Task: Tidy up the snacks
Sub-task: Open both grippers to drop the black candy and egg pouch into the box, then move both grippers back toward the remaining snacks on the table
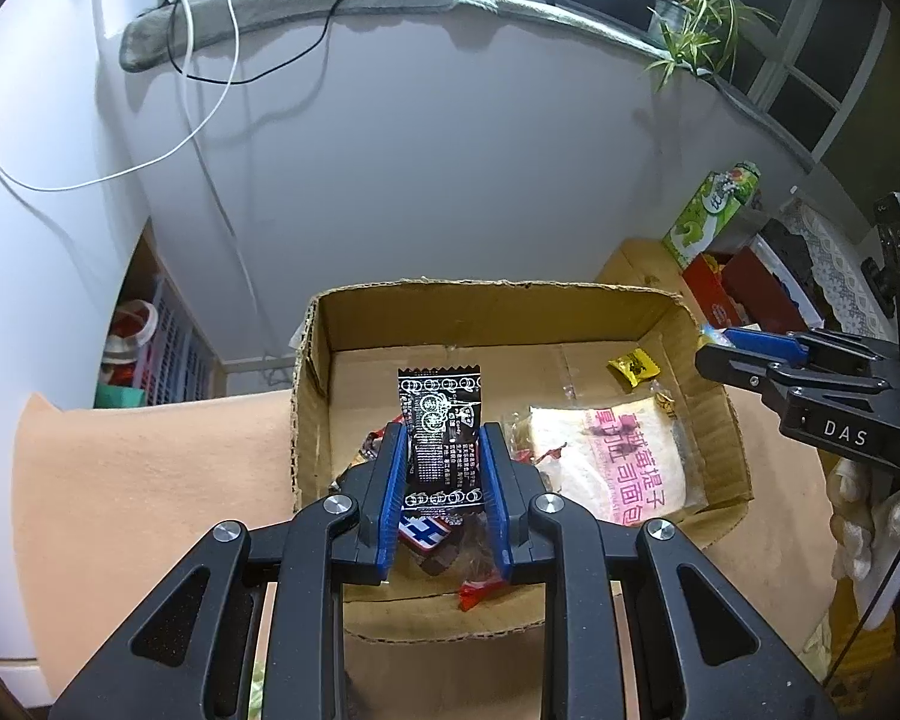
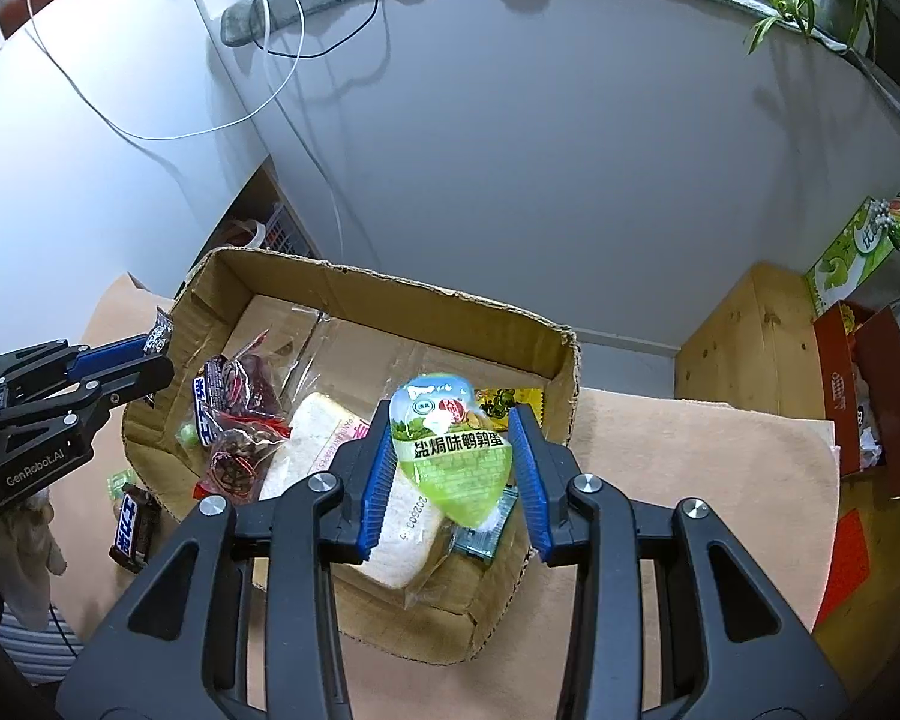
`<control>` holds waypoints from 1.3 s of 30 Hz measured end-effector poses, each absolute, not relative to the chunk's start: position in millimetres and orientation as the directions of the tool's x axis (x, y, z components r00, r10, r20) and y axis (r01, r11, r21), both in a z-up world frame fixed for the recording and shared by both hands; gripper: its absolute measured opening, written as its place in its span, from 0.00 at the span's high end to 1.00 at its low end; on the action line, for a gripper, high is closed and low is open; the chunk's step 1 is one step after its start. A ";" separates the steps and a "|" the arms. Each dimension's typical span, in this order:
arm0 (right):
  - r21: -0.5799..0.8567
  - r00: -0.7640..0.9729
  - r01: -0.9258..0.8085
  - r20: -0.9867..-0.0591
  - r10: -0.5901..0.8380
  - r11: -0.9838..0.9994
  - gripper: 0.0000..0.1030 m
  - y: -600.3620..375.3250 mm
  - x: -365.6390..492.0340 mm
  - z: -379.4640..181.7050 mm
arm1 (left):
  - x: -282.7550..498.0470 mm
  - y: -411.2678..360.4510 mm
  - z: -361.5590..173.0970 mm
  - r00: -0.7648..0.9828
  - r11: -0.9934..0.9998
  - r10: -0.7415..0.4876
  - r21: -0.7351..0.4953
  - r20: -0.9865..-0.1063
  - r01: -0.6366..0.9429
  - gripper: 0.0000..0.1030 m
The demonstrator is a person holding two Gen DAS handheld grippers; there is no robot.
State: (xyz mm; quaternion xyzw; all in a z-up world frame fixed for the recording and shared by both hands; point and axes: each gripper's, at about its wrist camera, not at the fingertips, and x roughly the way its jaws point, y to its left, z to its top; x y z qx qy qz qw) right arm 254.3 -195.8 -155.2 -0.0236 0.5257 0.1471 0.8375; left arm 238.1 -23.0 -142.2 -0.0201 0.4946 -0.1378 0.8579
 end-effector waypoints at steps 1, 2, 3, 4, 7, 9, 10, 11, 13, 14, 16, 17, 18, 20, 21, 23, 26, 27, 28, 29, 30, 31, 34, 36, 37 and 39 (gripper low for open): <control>0.113 0.405 -0.271 -0.888 0.220 0.956 0.57 -196.0 254.5 -155.1 | 238.5 -22.8 -142.4 0.472 0.961 -0.255 -0.170 -0.844 0.216 0.78; 0.110 0.407 -0.270 -0.887 0.217 0.957 0.53 -196.0 254.6 -154.7 | 238.6 -23.0 -142.6 0.470 0.962 -0.254 -0.170 -0.845 0.214 0.78; 0.106 0.414 -0.270 -0.885 0.215 0.957 0.41 -195.8 254.1 -153.5 | 238.8 -22.9 -142.9 0.469 0.964 -0.248 -0.167 -0.848 0.208 0.72; 0.103 0.420 -0.269 -0.882 0.213 0.958 0.34 -195.8 253.5 -152.5 | 238.9 -22.0 -142.8 0.468 0.965 -0.244 -0.167 -0.849 0.201 0.64; 0.105 0.424 -0.271 -0.879 0.217 0.957 0.34 -196.3 252.5 -149.6 | 238.2 -21.9 -142.3 0.470 0.965 -0.244 -0.167 -0.848 0.200 0.63; 0.100 0.424 -0.271 -0.881 0.212 0.957 0.34 -196.1 251.9 -148.9 | 237.6 -21.8 -142.4 0.470 0.965 -0.243 -0.165 -0.849 0.202 0.63; 0.097 0.426 -0.270 -0.880 0.210 0.958 0.34 -196.2 251.3 -148.2 | 236.8 -21.9 -141.8 0.472 0.966 -0.240 -0.162 -0.848 0.201 0.63; 0.099 0.427 -0.270 -0.879 0.211 0.958 0.34 -196.3 250.7 -147.4 | 236.2 -21.9 -141.3 0.475 0.967 -0.239 -0.160 -0.847 0.200 0.63; 0.103 0.429 -0.268 -0.878 0.214 0.958 0.34 -196.9 249.4 -145.7 | 234.6 -21.9 -140.1 0.480 0.968 -0.234 -0.155 -0.846 0.199 0.59; 0.105 0.430 -0.268 -0.877 0.216 0.958 0.34 -197.1 248.6 -144.8 | 233.9 -22.2 -139.6 0.482 0.968 -0.232 -0.152 -0.845 0.199 0.57; 0.105 0.434 -0.267 -0.874 0.217 0.958 0.34 -198.1 245.4 -142.7 | 231.5 -22.9 -137.7 0.491 0.969 -0.226 -0.141 -0.841 0.203 0.55; 0.105 0.437 -0.268 -0.873 0.218 0.958 0.34 -198.2 243.8 -141.1 | 229.4 -23.3 -136.2 0.497 0.969 -0.223 -0.135 -0.839 0.206 0.55; 0.105 0.440 -0.269 -0.871 0.219 0.957 0.34 -198.4 242.3 -139.3 | 228.3 -23.2 -134.8 0.501 0.970 -0.220 -0.132 -0.837 0.206 0.55; 0.109 0.445 -0.271 -0.867 0.225 0.956 0.34 -199.2 238.3 -135.5 | 225.8 -23.0 -131.1 0.511 0.970 -0.218 -0.128 -0.831 0.206 0.55; 0.109 0.447 -0.272 -0.866 0.226 0.956 0.34 -199.8 237.0 -133.9 | 223.5 -22.9 -128.5 0.517 0.970 -0.219 -0.127 -0.828 0.207 0.55; 0.113 0.453 -0.275 -0.861 0.232 0.955 0.34 -200.4 232.0 -129.4 | 218.6 -23.0 -122.9 0.529 0.970 -0.218 -0.122 -0.820 0.211 0.55; 0.121 0.461 -0.277 -0.854 0.242 0.953 0.34 -201.8 224.7 -122.6 | 209.4 -23.6 -112.8 0.549 0.967 -0.224 -0.115 -0.805 0.226 0.55; 0.125 0.464 -0.276 -0.851 0.246 0.953 0.34 -202.6 221.3 -120.4 | 205.8 -24.2 -109.2 0.554 0.966 -0.228 -0.114 -0.801 0.233 0.55; 0.128 0.466 -0.275 -0.849 0.248 0.953 0.34 -203.1 218.1 -118.8 | 203.7 -24.9 -106.7 0.557 0.965 -0.231 -0.113 -0.798 0.238 0.55; 0.130 0.468 -0.274 -0.847 0.251 0.953 0.34 -203.7 215.5 -117.3 | 200.4 -25.7 -103.9 0.560 0.964 -0.233 -0.111 -0.795 0.243 0.55; 0.134 0.470 -0.276 -0.845 0.255 0.952 0.34 -204.1 211.9 -115.4 | 197.8 -26.5 -101.8 0.562 0.963 -0.235 -0.110 -0.793 0.247 0.55; 0.136 0.471 -0.278 -0.844 0.258 0.951 0.34 -204.1 209.6 -113.9 | 195.4 -27.3 -100.1 0.564 0.962 -0.236 -0.110 -0.792 0.249 0.55; 0.140 0.472 -0.284 -0.840 0.266 0.948 0.33 -203.7 200.1 -110.3 | 187.1 -28.1 -96.6 0.568 0.961 -0.244 -0.115 -0.786 0.253 0.55; 0.140 0.473 -0.288 -0.839 0.268 0.947 0.34 -203.6 193.7 -108.2 | 182.9 -28.7 -95.3 0.569 0.960 -0.246 -0.114 -0.785 0.257 0.55; 0.140 0.474 -0.290 -0.838 0.269 0.947 0.33 -203.1 190.2 -107.1 | 180.6 -28.8 -94.8 0.569 0.959 -0.247 -0.114 -0.784 0.258 0.55; 0.144 0.474 -0.290 -0.837 0.273 0.946 0.34 -203.3 184.4 -106.3 | 176.7 -28.2 -93.9 0.569 0.958 -0.251 -0.119 -0.783 0.259 0.55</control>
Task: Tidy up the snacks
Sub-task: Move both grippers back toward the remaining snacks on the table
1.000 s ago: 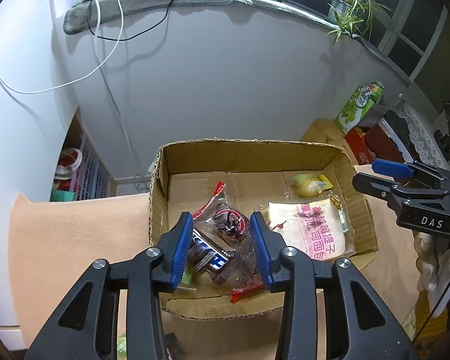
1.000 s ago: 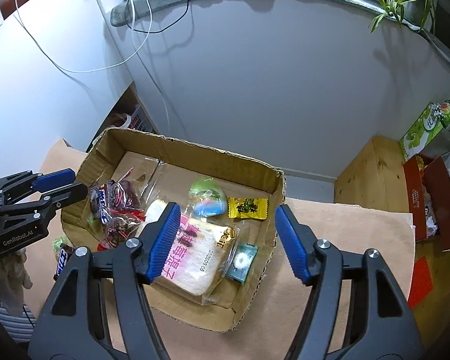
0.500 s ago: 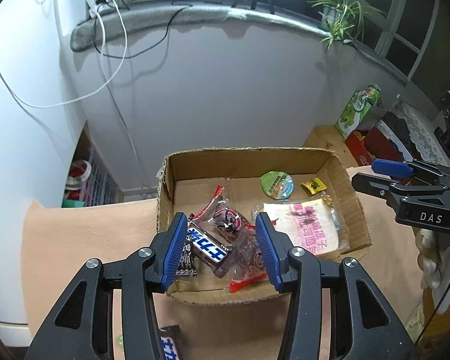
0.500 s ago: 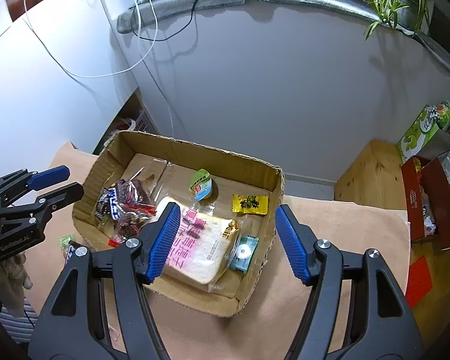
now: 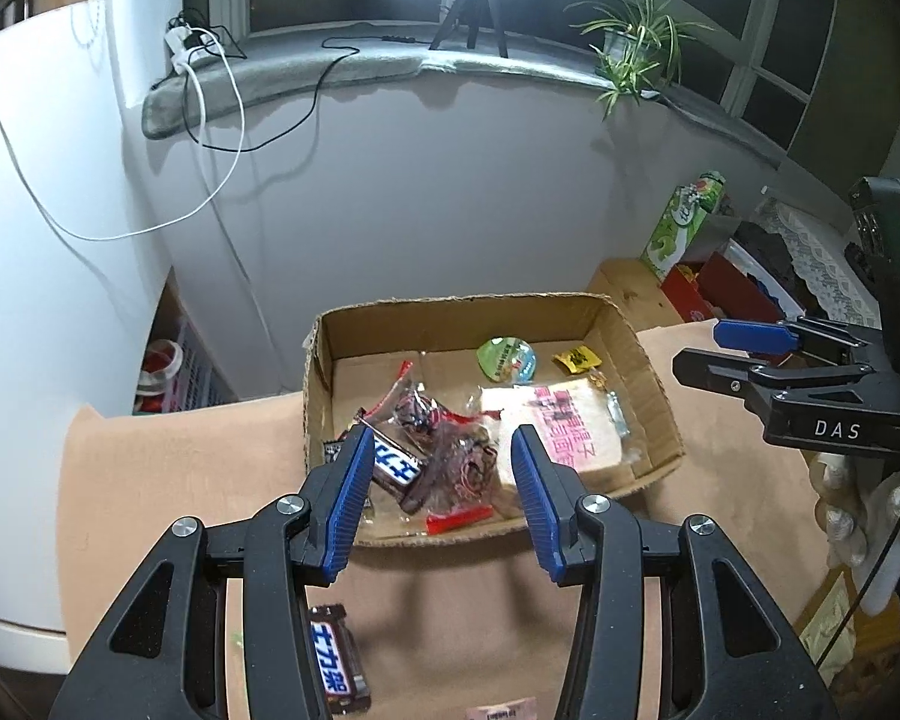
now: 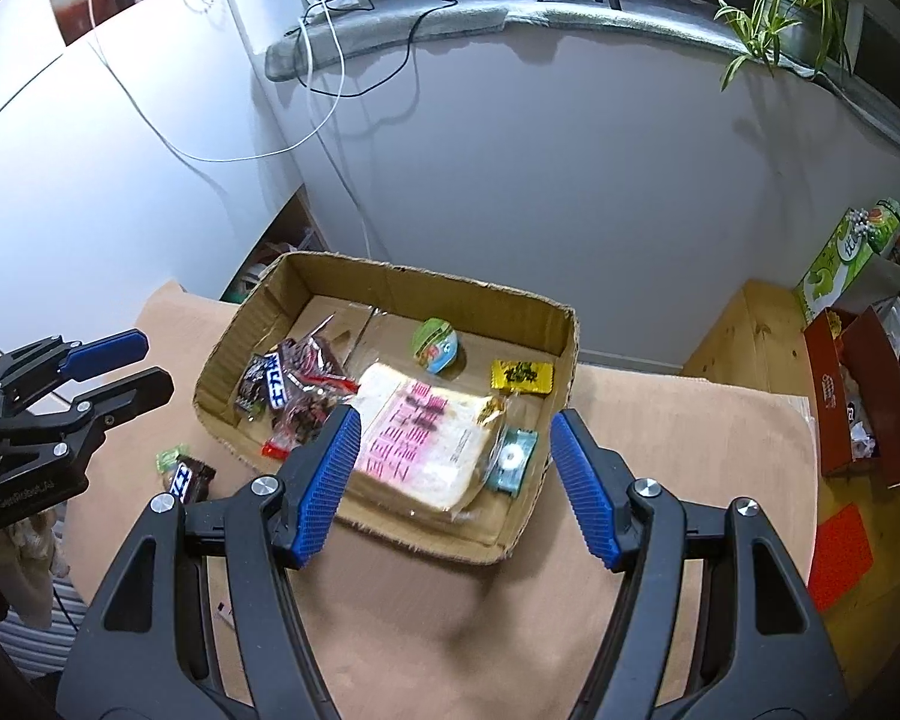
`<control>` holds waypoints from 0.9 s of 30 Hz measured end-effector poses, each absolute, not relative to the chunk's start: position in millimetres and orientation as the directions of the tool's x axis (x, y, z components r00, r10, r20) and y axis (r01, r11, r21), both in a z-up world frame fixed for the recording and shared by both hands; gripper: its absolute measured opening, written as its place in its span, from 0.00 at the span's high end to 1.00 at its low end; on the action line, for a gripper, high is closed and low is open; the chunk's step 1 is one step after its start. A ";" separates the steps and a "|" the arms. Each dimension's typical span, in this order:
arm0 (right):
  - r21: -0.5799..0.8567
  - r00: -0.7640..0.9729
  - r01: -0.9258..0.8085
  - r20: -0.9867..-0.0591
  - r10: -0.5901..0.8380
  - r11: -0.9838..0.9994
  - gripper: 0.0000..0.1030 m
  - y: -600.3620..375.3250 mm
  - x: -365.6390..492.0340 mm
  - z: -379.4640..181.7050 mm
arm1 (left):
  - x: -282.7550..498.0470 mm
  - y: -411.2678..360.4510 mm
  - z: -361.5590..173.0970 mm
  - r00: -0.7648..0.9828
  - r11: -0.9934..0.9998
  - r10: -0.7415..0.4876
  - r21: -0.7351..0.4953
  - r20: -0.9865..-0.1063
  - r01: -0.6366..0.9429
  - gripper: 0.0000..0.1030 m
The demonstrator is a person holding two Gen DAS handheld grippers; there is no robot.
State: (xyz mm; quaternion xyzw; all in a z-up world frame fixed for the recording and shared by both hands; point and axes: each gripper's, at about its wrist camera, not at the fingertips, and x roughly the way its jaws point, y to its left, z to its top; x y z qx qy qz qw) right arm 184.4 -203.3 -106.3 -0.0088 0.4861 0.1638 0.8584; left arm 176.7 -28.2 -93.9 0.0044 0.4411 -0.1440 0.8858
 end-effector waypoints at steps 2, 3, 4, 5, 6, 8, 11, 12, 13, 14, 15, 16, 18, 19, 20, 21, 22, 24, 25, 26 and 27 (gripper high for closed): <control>0.157 0.468 -0.287 -0.838 0.281 0.945 0.33 -205.7 179.4 -107.0 | 172.1 -26.1 -92.9 0.568 0.958 -0.257 -0.128 -0.782 0.257 0.55; 0.164 0.466 -0.283 -0.838 0.284 0.945 0.33 -207.2 176.4 -107.4 | 167.9 -25.4 -92.7 0.569 0.958 -0.257 -0.131 -0.781 0.254 0.55; 0.173 0.462 -0.278 -0.838 0.289 0.945 0.33 -208.8 172.6 -108.4 | 166.2 -23.0 -92.6 0.567 0.959 -0.258 -0.136 -0.782 0.249 0.55; 0.177 0.460 -0.277 -0.839 0.292 0.945 0.33 -209.3 170.0 -109.0 | 163.9 -19.8 -92.6 0.566 0.960 -0.257 -0.139 -0.783 0.243 0.55; 0.177 0.460 -0.280 -0.838 0.293 0.944 0.33 -209.6 165.7 -109.6 | 161.1 -15.6 -93.1 0.565 0.961 -0.256 -0.143 -0.785 0.237 0.55; 0.167 0.469 -0.295 -0.833 0.295 0.941 0.33 -208.0 157.4 -110.0 | 155.5 -5.5 -95.3 0.558 0.963 -0.253 -0.149 -0.790 0.225 0.55; 0.125 0.488 -0.328 -0.826 0.282 0.936 0.33 -202.2 142.8 -110.6 | 145.8 15.8 -101.2 0.555 0.972 -0.229 -0.155 -0.800 0.178 0.55; 0.115 0.492 -0.337 -0.825 0.279 0.934 0.33 -200.2 138.7 -111.0 | 141.3 21.6 -104.0 0.552 0.973 -0.225 -0.160 -0.803 0.164 0.55; 0.107 0.494 -0.347 -0.824 0.278 0.932 0.33 -197.9 134.1 -112.0 | 137.2 30.4 -106.6 0.547 0.976 -0.218 -0.165 -0.808 0.145 0.55; 0.105 0.490 -0.357 -0.825 0.282 0.928 0.33 -195.4 129.4 -113.8 | 133.1 39.9 -109.4 0.545 0.979 -0.205 -0.166 -0.813 0.121 0.55; 0.105 0.485 -0.361 -0.827 0.283 0.927 0.33 -193.6 126.7 -115.2 | 128.5 48.8 -111.5 0.544 0.981 -0.194 -0.168 -0.816 0.098 0.55; 0.106 0.477 -0.366 -0.832 0.284 0.925 0.27 -191.0 123.0 -117.9 | 123.7 59.8 -114.3 0.543 0.982 -0.186 -0.176 -0.819 0.070 0.55; 0.114 0.469 -0.375 -0.833 0.294 0.920 0.13 -187.0 115.3 -122.3 | 116.9 75.0 -118.1 0.540 0.981 -0.175 -0.190 -0.823 0.029 0.55; 0.116 0.466 -0.380 -0.833 0.298 0.918 0.12 -185.2 112.1 -124.2 | 112.7 82.0 -120.3 0.540 0.981 -0.168 -0.195 -0.825 0.008 0.55; 0.114 0.457 -0.386 -0.838 0.297 0.916 0.12 -182.3 108.5 -126.6 | 107.9 89.5 -123.0 0.541 0.980 -0.162 -0.201 -0.826 -0.014 0.55; 0.110 0.444 -0.393 -0.847 0.293 0.913 0.12 -178.5 104.3 -129.9 | 103.3 95.9 -126.1 0.540 0.977 -0.160 -0.209 -0.826 -0.031 0.55; 0.105 0.435 -0.397 -0.853 0.288 0.912 0.12 -176.3 102.1 -132.3 | 98.3 101.5 -130.1 0.536 0.975 -0.158 -0.218 -0.829 -0.050 0.55; 0.095 0.418 -0.407 -0.865 0.278 0.909 0.12 -170.3 94.5 -138.5 | 91.1 107.3 -136.9 0.526 0.972 -0.155 -0.225 -0.836 -0.071 0.55; 0.099 0.406 -0.412 -0.870 0.280 0.906 0.12 -168.3 91.8 -141.4 | 88.2 109.0 -140.4 0.520 0.971 -0.155 -0.228 -0.840 -0.078 0.55; 0.104 0.393 -0.419 -0.875 0.283 0.902 0.12 -166.2 89.4 -144.5 | 85.1 109.8 -144.1 0.514 0.969 -0.157 -0.231 -0.843 -0.083 0.55; 0.108 0.377 -0.428 -0.881 0.286 0.897 0.12 -163.2 85.6 -148.7 | 83.0 110.6 -147.0 0.508 0.968 -0.159 -0.235 -0.846 -0.087 0.55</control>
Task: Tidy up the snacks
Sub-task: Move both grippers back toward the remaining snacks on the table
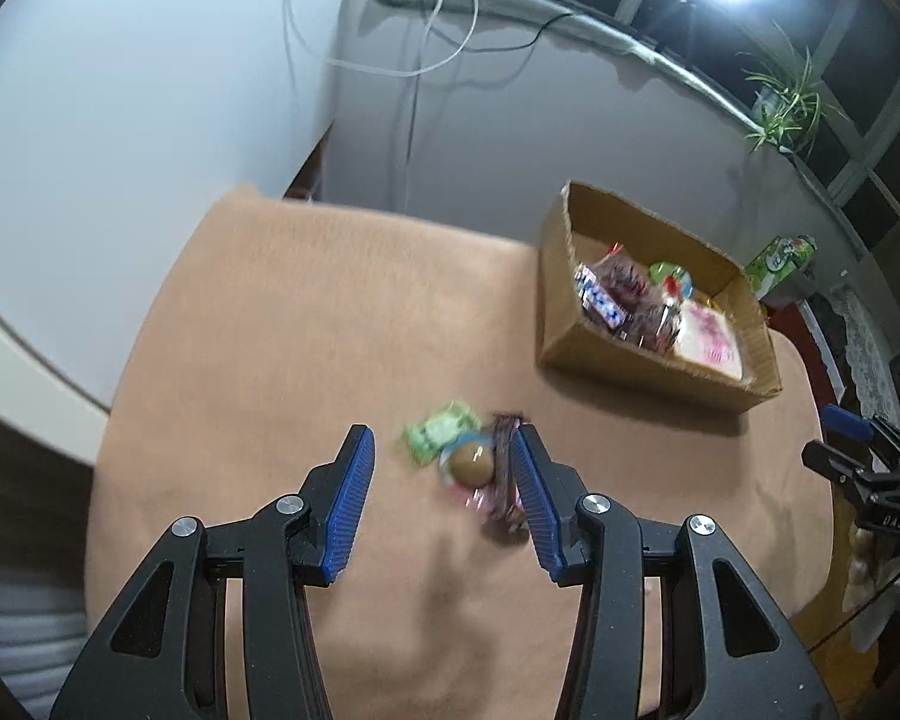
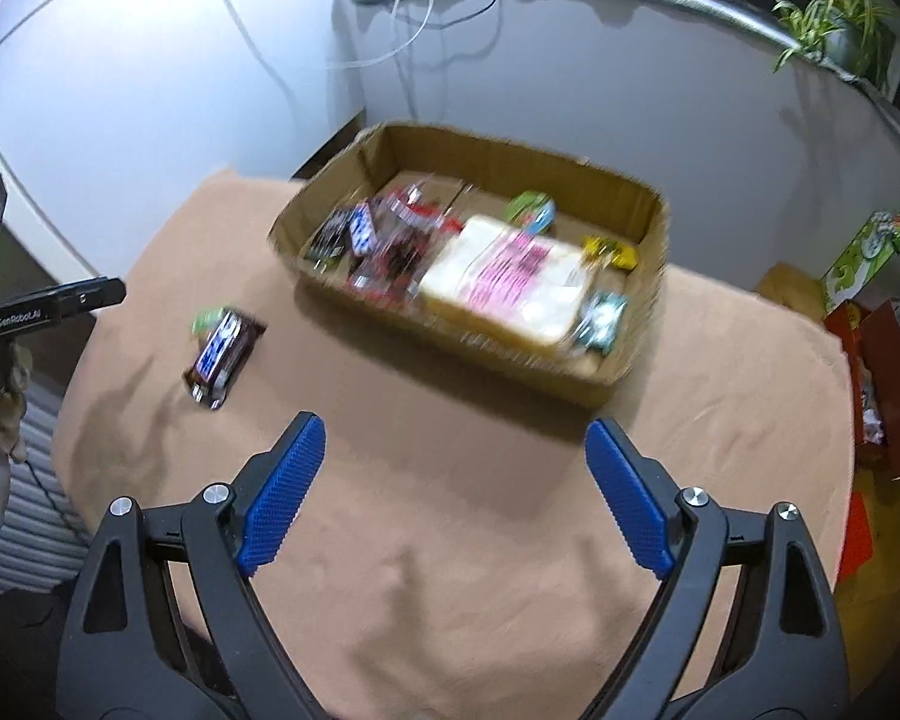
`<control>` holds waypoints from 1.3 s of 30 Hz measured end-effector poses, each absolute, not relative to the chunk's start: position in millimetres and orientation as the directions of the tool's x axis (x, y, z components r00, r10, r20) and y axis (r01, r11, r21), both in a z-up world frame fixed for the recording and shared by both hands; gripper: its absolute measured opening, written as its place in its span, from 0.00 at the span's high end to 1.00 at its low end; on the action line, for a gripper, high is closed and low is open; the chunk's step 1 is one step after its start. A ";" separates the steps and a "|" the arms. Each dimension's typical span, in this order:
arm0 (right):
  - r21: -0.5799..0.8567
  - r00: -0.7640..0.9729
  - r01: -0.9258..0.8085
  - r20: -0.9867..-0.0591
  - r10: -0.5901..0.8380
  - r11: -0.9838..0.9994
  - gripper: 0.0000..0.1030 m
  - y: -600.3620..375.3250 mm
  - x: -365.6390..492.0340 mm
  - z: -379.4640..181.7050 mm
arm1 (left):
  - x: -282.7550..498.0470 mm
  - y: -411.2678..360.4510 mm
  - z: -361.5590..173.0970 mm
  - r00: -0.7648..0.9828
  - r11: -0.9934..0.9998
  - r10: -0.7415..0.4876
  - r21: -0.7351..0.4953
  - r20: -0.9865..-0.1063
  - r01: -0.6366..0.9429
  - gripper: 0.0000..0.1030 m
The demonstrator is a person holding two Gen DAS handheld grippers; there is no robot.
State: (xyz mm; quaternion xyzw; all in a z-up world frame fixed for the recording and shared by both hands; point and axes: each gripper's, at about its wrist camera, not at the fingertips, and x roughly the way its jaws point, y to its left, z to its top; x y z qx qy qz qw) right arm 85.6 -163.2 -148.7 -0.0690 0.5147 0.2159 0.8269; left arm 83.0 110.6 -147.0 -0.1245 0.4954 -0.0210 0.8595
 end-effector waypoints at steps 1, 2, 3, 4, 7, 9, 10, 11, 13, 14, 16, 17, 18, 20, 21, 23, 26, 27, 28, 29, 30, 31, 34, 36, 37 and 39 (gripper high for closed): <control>0.109 0.367 -0.436 -0.885 0.287 0.893 0.12 -161.2 82.2 -151.5 | 79.5 110.3 -150.3 0.503 0.967 -0.164 -0.239 -0.849 -0.089 0.55; 0.109 0.356 -0.445 -0.889 0.288 0.889 0.12 -158.3 78.2 -155.2 | 77.2 110.0 -152.2 0.500 0.966 -0.165 -0.240 -0.850 -0.090 0.55; 0.111 0.348 -0.451 -0.892 0.289 0.885 0.12 -156.2 75.6 -157.9 | 74.9 108.8 -153.9 0.498 0.967 -0.164 -0.239 -0.852 -0.090 0.55; 0.117 0.336 -0.459 -0.895 0.294 0.881 0.12 -153.1 72.3 -161.2 | 73.4 107.1 -155.5 0.495 0.967 -0.167 -0.239 -0.853 -0.086 0.55; 0.133 0.304 -0.484 -0.901 0.309 0.865 0.12 -142.1 62.9 -170.3 | 69.6 97.6 -159.6 0.486 0.970 -0.181 -0.237 -0.855 -0.055 0.55; 0.144 0.283 -0.500 -0.904 0.319 0.854 0.12 -134.5 58.1 -175.8 | 67.4 91.3 -161.7 0.486 0.972 -0.193 -0.235 -0.852 -0.025 0.55; 0.148 0.275 -0.506 -0.906 0.321 0.850 0.12 -131.4 57.0 -177.7 | 66.7 89.0 -162.5 0.486 0.972 -0.199 -0.235 -0.851 -0.014 0.55; 0.150 0.267 -0.514 -0.908 0.323 0.845 0.12 -127.5 55.3 -179.9 | 66.5 86.3 -163.3 0.489 0.973 -0.201 -0.232 -0.849 -0.004 0.55; 0.141 0.259 -0.531 -0.912 0.319 0.835 0.12 -119.7 51.8 -183.6 | 68.4 83.2 -165.1 0.493 0.976 -0.197 -0.217 -0.847 0.018 0.55; 0.141 0.252 -0.539 -0.913 0.319 0.830 0.12 -116.3 50.4 -185.7 | 69.6 84.0 -166.2 0.495 0.978 -0.190 -0.206 -0.848 0.022 0.55; 0.146 0.238 -0.552 -0.916 0.323 0.821 0.12 -110.4 48.3 -188.9 | 74.8 87.9 -169.3 0.492 0.979 -0.196 -0.202 -0.848 0.041 0.55; 0.149 0.232 -0.557 -0.917 0.325 0.817 0.12 -108.0 47.9 -190.1 | 77.7 89.4 -171.2 0.490 0.979 -0.196 -0.198 -0.850 0.048 0.55; 0.150 0.228 -0.562 -0.917 0.327 0.814 0.12 -105.7 47.8 -191.3 | 82.0 92.6 -173.6 0.487 0.982 -0.184 -0.182 -0.854 0.052 0.56; 0.156 0.220 -0.563 -0.918 0.329 0.812 0.16 -102.6 48.8 -194.0 | 88.9 98.6 -176.5 0.481 0.985 -0.171 -0.162 -0.860 0.061 0.59; 0.166 0.210 -0.561 -0.919 0.334 0.811 0.17 -101.9 49.2 -195.9 | 93.1 101.5 -178.2 0.478 0.985 -0.172 -0.155 -0.862 0.074 0.61; 0.179 0.190 -0.564 -0.922 0.337 0.806 0.23 -99.4 50.2 -199.7 | 99.1 103.9 -182.0 0.468 0.985 -0.173 -0.138 -0.867 0.107 0.62; 0.181 0.165 -0.586 -0.928 0.335 0.790 0.29 -91.7 48.8 -204.4 | 106.0 106.0 -192.5 0.443 0.981 -0.168 -0.104 -0.881 0.165 0.66; 0.170 0.163 -0.600 -0.931 0.328 0.782 0.29 -87.6 47.4 -206.2 | 107.6 105.9 -196.6 0.431 0.976 -0.172 -0.096 -0.886 0.194 0.66; 0.161 0.163 -0.608 -0.933 0.321 0.777 0.29 -84.7 46.8 -207.5 | 109.1 105.2 -200.2 0.423 0.972 -0.166 -0.076 -0.891 0.221 0.66; 0.152 0.162 -0.617 -0.936 0.314 0.772 0.29 -81.1 45.9 -209.1 | 109.4 104.5 -202.7 0.418 0.968 -0.160 -0.059 -0.894 0.243 0.66; 0.145 0.160 -0.625 -0.938 0.307 0.767 0.30 -77.8 45.4 -211.0 | 110.5 103.8 -205.3 0.413 0.963 -0.157 -0.046 -0.897 0.266 0.66; 0.139 0.159 -0.630 -0.940 0.302 0.764 0.31 -74.8 45.1 -212.8 | 111.9 103.5 -207.1 0.407 0.958 -0.163 -0.044 -0.899 0.285 0.66; 0.120 0.161 -0.641 -0.945 0.286 0.758 0.32 -66.6 43.9 -217.4 | 116.0 99.8 -211.8 0.389 0.933 -0.201 -0.055 -0.899 0.357 0.66; 0.113 0.165 -0.644 -0.945 0.281 0.757 0.33 -63.5 43.0 -219.1 | 118.3 95.4 -215.8 0.380 0.915 -0.205 -0.038 -0.902 0.402 0.66; 0.111 0.165 -0.645 -0.946 0.280 0.756 0.33 -61.9 42.2 -219.7 | 119.5 93.9 -217.6 0.376 0.908 -0.200 -0.028 -0.905 0.417 0.66; 0.113 0.161 -0.645 -0.947 0.279 0.756 0.37 -59.2 42.5 -220.2 | 122.5 91.7 -224.2 0.370 0.898 -0.178 0.004 -0.912 0.441 0.66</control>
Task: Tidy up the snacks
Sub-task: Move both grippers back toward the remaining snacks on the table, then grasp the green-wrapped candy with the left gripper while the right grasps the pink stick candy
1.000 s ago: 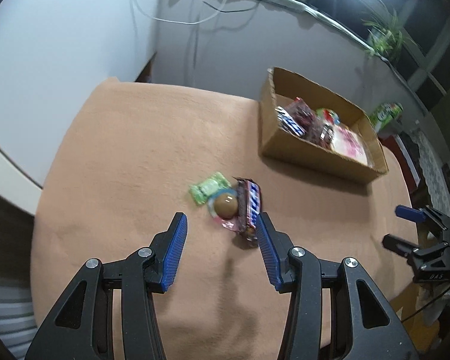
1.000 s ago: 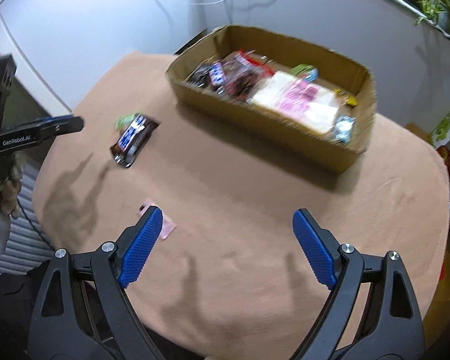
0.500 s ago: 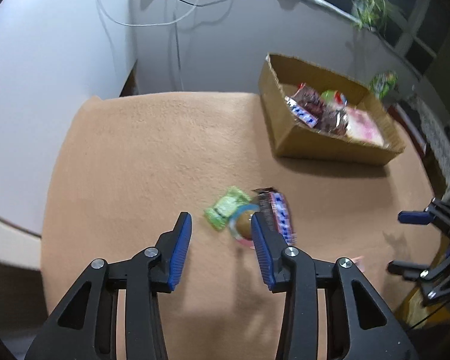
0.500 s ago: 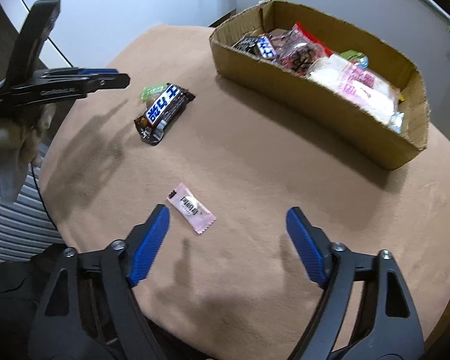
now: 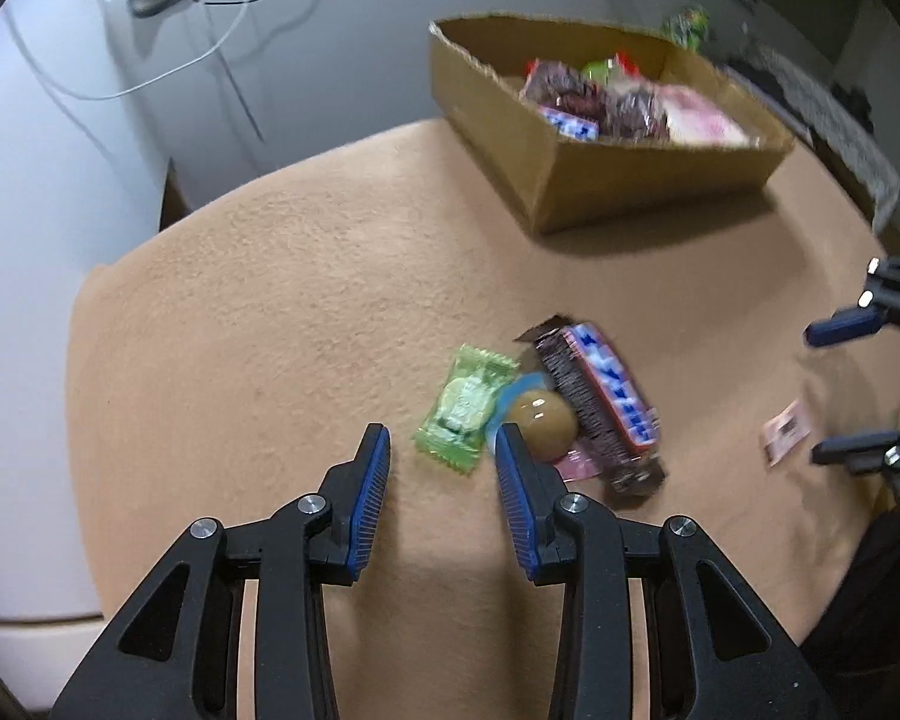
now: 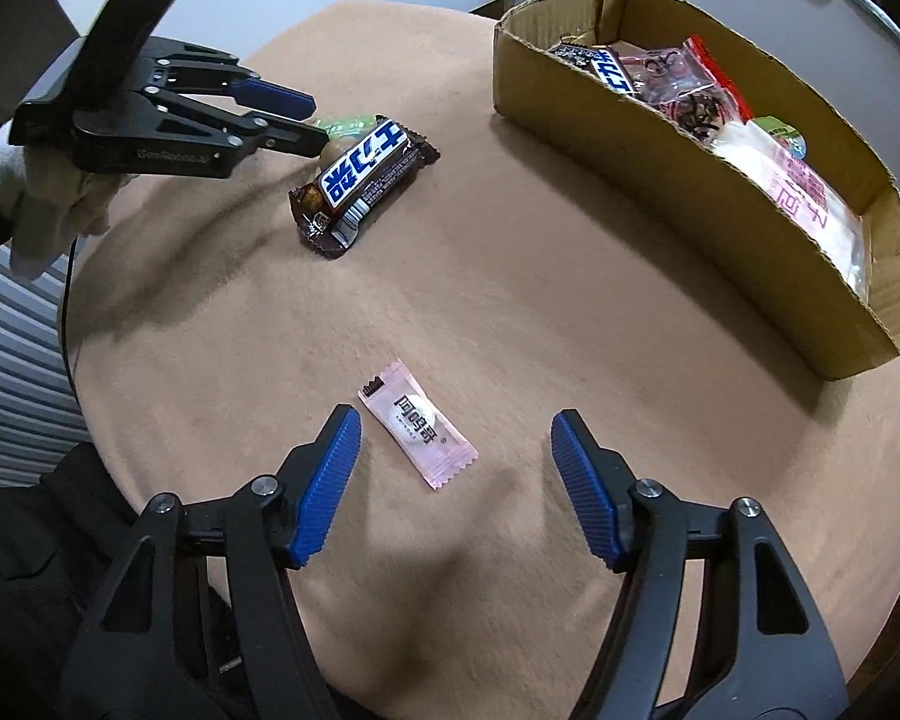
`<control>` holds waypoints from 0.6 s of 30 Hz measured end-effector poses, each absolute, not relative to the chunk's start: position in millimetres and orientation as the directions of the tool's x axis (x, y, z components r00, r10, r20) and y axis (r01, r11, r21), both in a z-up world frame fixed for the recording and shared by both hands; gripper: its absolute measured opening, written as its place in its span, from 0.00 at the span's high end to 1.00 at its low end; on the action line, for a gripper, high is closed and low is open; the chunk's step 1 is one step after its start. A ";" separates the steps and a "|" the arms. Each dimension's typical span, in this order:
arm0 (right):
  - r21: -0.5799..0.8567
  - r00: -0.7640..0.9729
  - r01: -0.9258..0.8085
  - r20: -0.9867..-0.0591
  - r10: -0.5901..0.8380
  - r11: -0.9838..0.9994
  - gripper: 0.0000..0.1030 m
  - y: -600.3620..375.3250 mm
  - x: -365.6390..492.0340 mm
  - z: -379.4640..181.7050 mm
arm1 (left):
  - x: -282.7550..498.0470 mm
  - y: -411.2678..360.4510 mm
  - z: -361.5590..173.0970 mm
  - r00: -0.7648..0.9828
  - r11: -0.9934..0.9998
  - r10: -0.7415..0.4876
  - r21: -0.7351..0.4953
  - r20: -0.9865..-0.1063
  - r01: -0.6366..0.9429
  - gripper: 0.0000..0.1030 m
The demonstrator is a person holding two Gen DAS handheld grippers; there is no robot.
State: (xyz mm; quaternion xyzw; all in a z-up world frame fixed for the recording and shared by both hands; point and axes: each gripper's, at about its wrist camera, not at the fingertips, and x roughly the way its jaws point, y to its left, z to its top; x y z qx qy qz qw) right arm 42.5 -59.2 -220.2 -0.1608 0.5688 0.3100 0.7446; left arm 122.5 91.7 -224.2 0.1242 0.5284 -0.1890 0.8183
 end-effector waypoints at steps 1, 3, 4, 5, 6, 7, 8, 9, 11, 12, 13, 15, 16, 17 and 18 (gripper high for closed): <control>0.115 0.159 -0.645 -0.947 0.279 0.756 0.39 -58.6 42.8 -220.8 | 123.8 92.1 -226.6 0.367 0.895 -0.174 0.009 -0.914 0.446 0.66; 0.112 0.161 -0.645 -0.947 0.278 0.756 0.39 -56.7 44.0 -221.9 | 126.6 94.0 -229.9 0.365 0.895 -0.176 0.006 -0.914 0.446 0.66; 0.113 0.161 -0.644 -0.947 0.279 0.756 0.39 -56.8 43.7 -221.9 | 127.6 94.1 -229.8 0.366 0.895 -0.175 0.007 -0.914 0.446 0.66; 0.117 0.159 -0.643 -0.946 0.282 0.757 0.39 -56.1 44.6 -222.7 | 128.2 93.7 -230.1 0.366 0.893 -0.179 0.005 -0.913 0.449 0.66; 0.120 0.158 -0.642 -0.946 0.283 0.758 0.39 -55.5 45.1 -223.2 | 128.8 93.3 -230.3 0.365 0.892 -0.182 0.003 -0.913 0.452 0.66; 0.122 0.158 -0.641 -0.945 0.286 0.757 0.40 -55.0 45.4 -223.6 | 129.9 92.0 -230.7 0.364 0.889 -0.187 0.000 -0.913 0.458 0.66; 0.125 0.156 -0.643 -0.945 0.288 0.756 0.40 -54.8 45.4 -223.8 | 130.6 90.4 -230.5 0.363 0.886 -0.193 -0.002 -0.912 0.465 0.66; 0.124 0.155 -0.646 -0.945 0.288 0.754 0.41 -54.1 45.2 -224.2 | 132.1 89.9 -230.6 0.361 0.880 -0.200 -0.005 -0.911 0.474 0.66; 0.121 0.153 -0.650 -0.946 0.285 0.750 0.43 -53.6 45.4 -225.4 | 133.5 86.3 -231.5 0.354 0.867 -0.204 -0.001 -0.913 0.498 0.66; 0.119 0.150 -0.652 -0.948 0.282 0.748 0.44 -53.5 45.2 -226.5 | 133.3 83.2 -234.0 0.351 0.859 -0.208 0.001 -0.913 0.512 0.66; 0.118 0.149 -0.653 -0.949 0.279 0.748 0.45 -50.0 45.2 -228.3 | 134.5 81.4 -234.9 0.349 0.849 -0.213 0.004 -0.913 0.528 0.66; 0.120 0.142 -0.652 -0.950 0.277 0.748 0.46 -49.3 44.7 -230.6 | 137.0 81.2 -234.8 0.346 0.839 -0.223 0.001 -0.912 0.544 0.66; 0.122 0.140 -0.652 -0.951 0.277 0.748 0.46 -50.0 44.9 -232.1 | 138.1 80.2 -234.5 0.344 0.835 -0.232 -0.005 -0.910 0.551 0.67; 0.124 0.138 -0.652 -0.951 0.278 0.748 0.46 -50.4 44.7 -232.5 | 139.9 79.6 -234.6 0.339 0.830 -0.243 -0.014 -0.909 0.557 0.67; 0.127 0.137 -0.652 -0.950 0.281 0.747 0.46 -50.7 44.5 -232.6 | 141.9 78.5 -235.2 0.333 0.828 -0.248 -0.021 -0.910 0.560 0.67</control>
